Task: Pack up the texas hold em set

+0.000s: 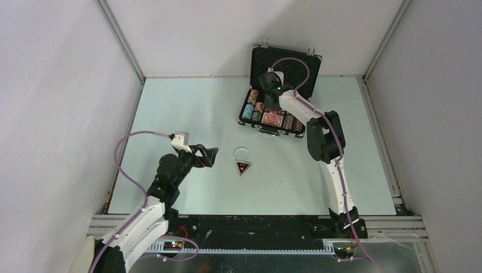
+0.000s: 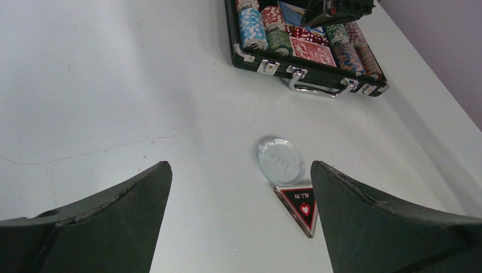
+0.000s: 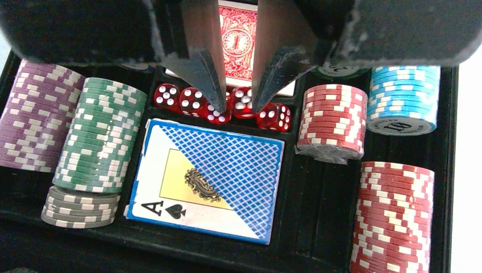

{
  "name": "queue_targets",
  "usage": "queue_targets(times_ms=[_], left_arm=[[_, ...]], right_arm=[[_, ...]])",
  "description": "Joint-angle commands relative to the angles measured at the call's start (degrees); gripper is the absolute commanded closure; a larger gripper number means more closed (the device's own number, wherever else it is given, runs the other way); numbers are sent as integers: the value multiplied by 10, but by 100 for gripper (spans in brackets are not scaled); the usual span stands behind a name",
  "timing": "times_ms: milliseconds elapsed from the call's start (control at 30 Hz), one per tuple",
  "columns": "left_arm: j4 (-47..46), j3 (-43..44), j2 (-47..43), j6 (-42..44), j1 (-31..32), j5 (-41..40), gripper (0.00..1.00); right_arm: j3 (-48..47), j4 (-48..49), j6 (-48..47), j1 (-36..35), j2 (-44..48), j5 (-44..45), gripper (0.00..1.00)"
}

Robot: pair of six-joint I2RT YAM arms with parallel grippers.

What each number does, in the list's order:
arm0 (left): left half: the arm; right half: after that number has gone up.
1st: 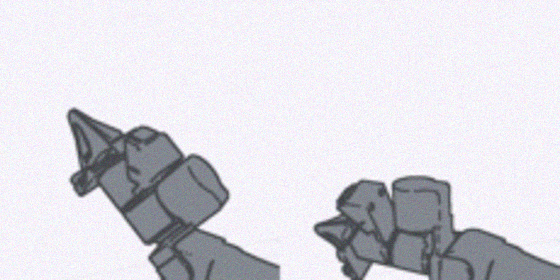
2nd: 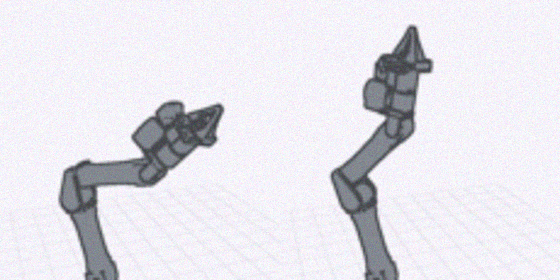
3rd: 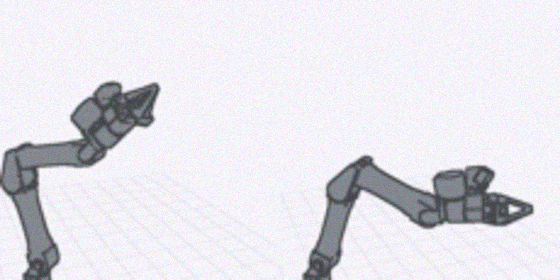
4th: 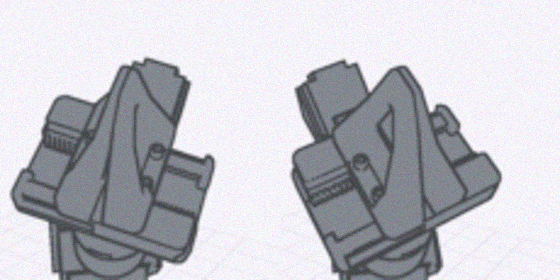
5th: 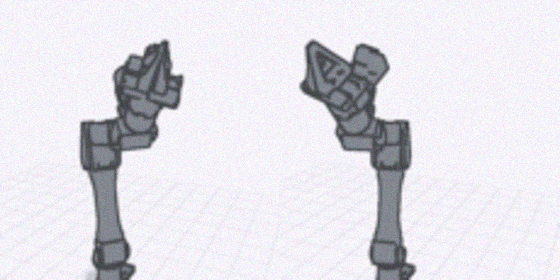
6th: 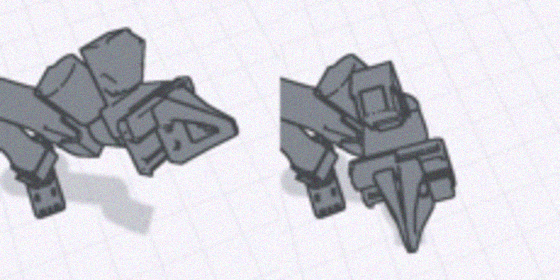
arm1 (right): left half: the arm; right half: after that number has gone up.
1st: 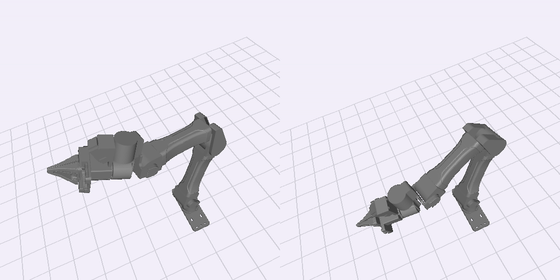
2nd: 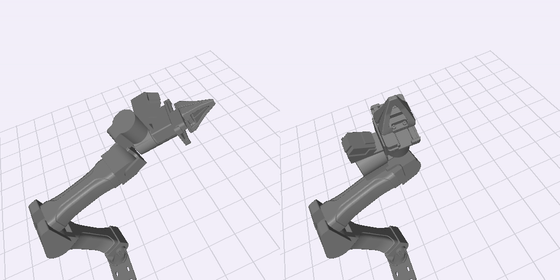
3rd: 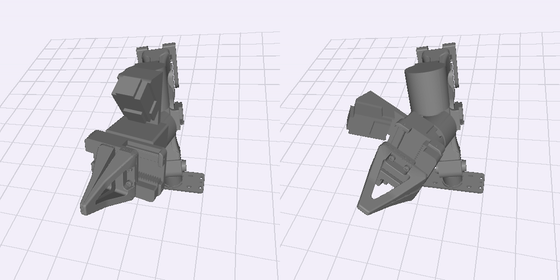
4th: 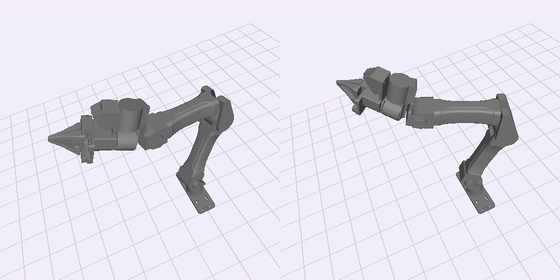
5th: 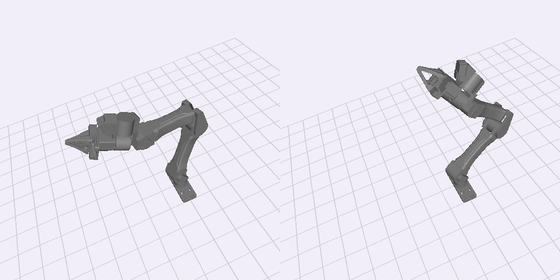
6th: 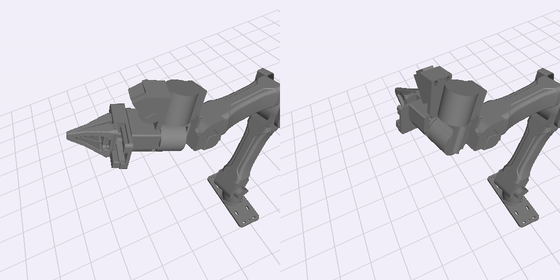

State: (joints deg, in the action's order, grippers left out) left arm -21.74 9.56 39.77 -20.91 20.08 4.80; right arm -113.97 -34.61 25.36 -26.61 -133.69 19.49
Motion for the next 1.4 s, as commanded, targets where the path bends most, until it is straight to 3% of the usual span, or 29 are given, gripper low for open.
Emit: queue_targets(times_ms=[0, 1133, 1200, 1367], left_arm=[[-15, 26, 1, 14, -1, 8, 0], [-17, 28, 10, 15, -1, 13, 2], [-17, 28, 11, 14, -1, 13, 2], [-12, 27, 9, 9, -1, 4, 2]], right_arm=[[-21, 6, 7, -2, 26, 4, 74], [21, 38, 39, 22, 10, -58, 84], [12, 34, 35, 21, 19, -60, 82], [-2, 18, 19, 18, 63, -60, 65]])
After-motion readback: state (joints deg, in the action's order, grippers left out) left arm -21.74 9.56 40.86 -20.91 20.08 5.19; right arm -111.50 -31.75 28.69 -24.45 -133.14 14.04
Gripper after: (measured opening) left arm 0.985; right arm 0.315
